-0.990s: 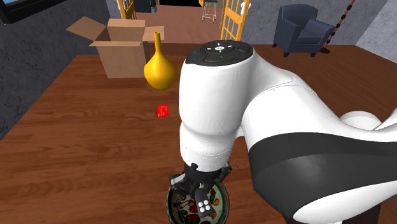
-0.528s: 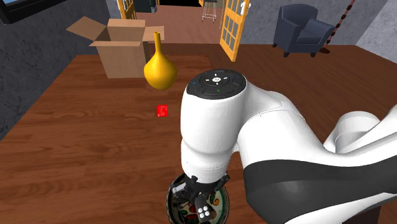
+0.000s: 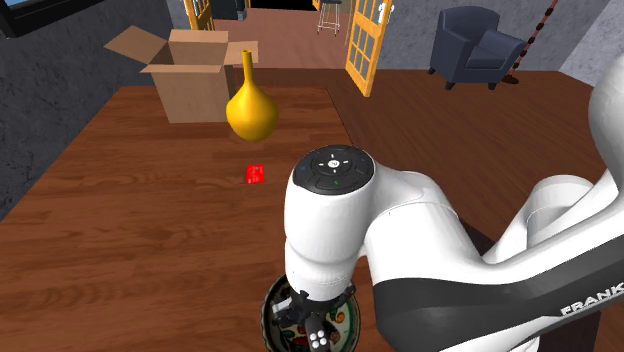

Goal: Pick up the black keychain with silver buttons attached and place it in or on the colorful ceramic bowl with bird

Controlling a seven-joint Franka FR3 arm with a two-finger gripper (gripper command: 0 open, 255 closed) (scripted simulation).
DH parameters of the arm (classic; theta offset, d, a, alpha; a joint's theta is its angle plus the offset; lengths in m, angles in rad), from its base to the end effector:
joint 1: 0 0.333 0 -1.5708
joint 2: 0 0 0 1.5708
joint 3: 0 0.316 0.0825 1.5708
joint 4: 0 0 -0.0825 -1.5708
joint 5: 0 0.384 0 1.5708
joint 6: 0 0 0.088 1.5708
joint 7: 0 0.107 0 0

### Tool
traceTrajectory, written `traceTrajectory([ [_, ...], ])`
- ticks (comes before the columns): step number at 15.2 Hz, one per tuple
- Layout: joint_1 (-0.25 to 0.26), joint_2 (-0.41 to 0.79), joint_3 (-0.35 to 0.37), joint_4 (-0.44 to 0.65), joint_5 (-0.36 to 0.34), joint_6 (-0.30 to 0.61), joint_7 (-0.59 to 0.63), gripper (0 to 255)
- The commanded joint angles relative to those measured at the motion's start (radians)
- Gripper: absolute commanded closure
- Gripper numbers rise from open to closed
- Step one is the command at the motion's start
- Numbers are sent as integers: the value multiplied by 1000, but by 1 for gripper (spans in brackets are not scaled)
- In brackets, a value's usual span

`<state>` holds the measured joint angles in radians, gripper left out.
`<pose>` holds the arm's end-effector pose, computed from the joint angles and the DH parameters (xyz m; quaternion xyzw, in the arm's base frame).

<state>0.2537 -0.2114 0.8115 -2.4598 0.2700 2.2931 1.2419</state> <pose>0.2202 0.4046 0.3496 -0.9827 0.1835 0.0233 0.0072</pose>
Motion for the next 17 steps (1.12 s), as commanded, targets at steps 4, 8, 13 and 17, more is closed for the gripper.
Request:
traceTrajectory([
  [4,-1,5,3,-1,-3,7,4,255],
  [8,-1,5,3,-1,-3,7,4,0],
  [13,5,-24,-10,14,12,-34,-9,0],
  [17,17,-92,-47,63,38,-144,-34,0],
])
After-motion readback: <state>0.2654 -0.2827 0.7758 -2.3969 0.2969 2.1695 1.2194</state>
